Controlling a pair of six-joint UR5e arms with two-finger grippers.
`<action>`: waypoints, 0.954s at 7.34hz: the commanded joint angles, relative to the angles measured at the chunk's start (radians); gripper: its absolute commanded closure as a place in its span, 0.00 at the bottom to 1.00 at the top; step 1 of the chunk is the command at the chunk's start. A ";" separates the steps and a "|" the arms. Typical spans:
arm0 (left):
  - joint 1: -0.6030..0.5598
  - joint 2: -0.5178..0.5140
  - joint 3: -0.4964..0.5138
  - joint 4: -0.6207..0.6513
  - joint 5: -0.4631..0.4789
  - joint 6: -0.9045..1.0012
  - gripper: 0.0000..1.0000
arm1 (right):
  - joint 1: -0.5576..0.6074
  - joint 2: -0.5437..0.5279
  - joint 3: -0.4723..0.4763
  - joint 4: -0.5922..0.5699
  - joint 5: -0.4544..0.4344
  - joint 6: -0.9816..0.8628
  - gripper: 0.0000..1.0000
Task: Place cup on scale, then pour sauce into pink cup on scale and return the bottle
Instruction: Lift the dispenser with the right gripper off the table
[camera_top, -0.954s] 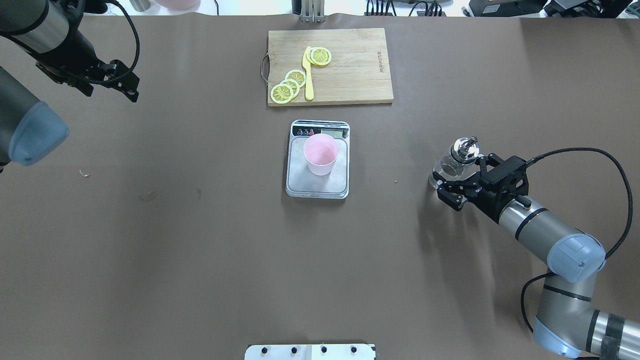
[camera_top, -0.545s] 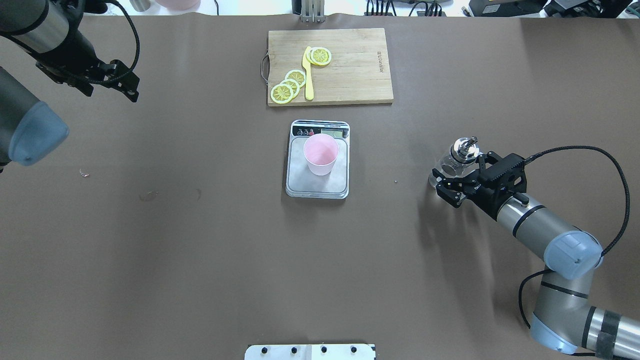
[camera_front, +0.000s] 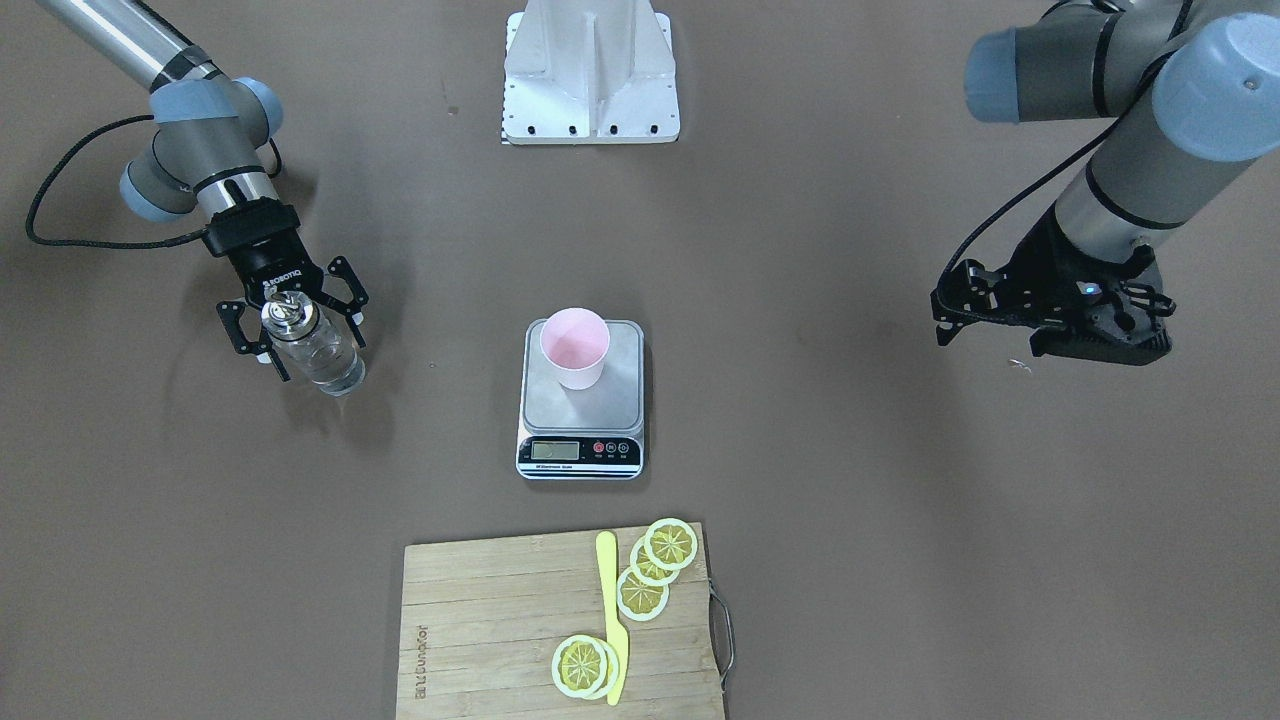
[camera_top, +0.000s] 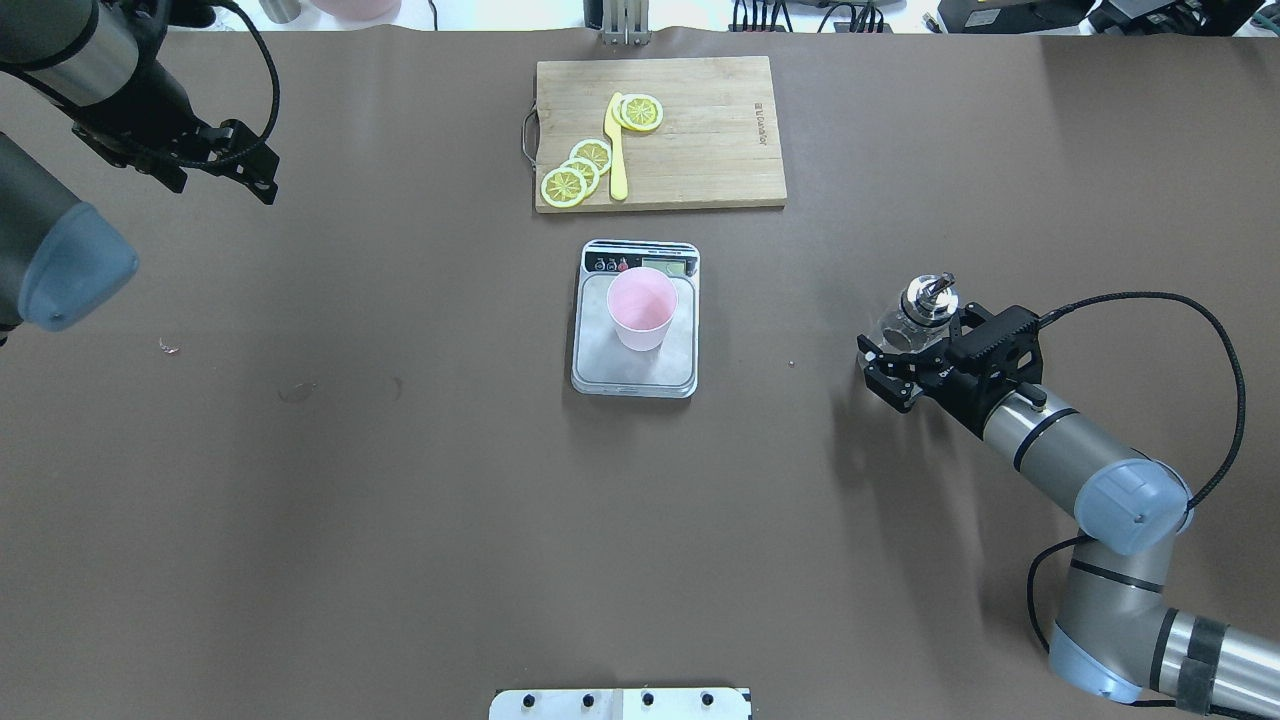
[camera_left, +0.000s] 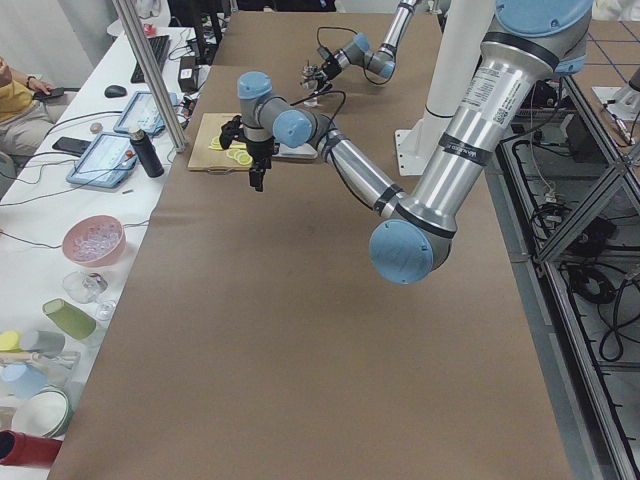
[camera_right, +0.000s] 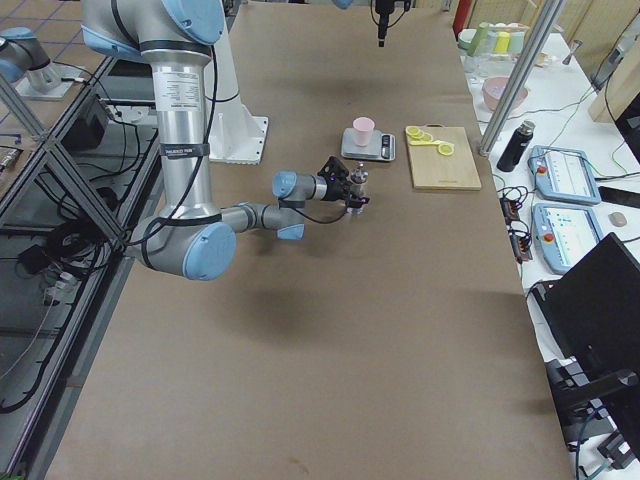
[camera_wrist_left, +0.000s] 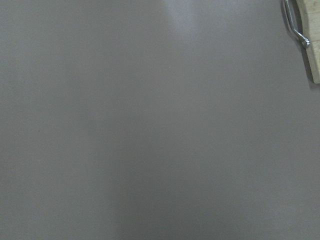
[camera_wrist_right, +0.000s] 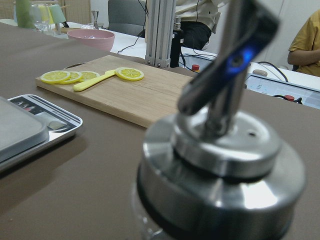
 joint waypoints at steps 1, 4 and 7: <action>0.000 -0.001 0.000 -0.001 0.000 0.000 0.03 | 0.001 0.001 -0.003 0.002 0.001 0.000 0.09; 0.000 -0.001 0.002 -0.001 0.001 0.000 0.03 | 0.001 0.004 -0.003 0.002 0.001 0.000 0.15; 0.000 -0.001 0.002 -0.001 0.002 0.000 0.03 | 0.008 0.002 -0.003 0.002 0.004 0.000 0.21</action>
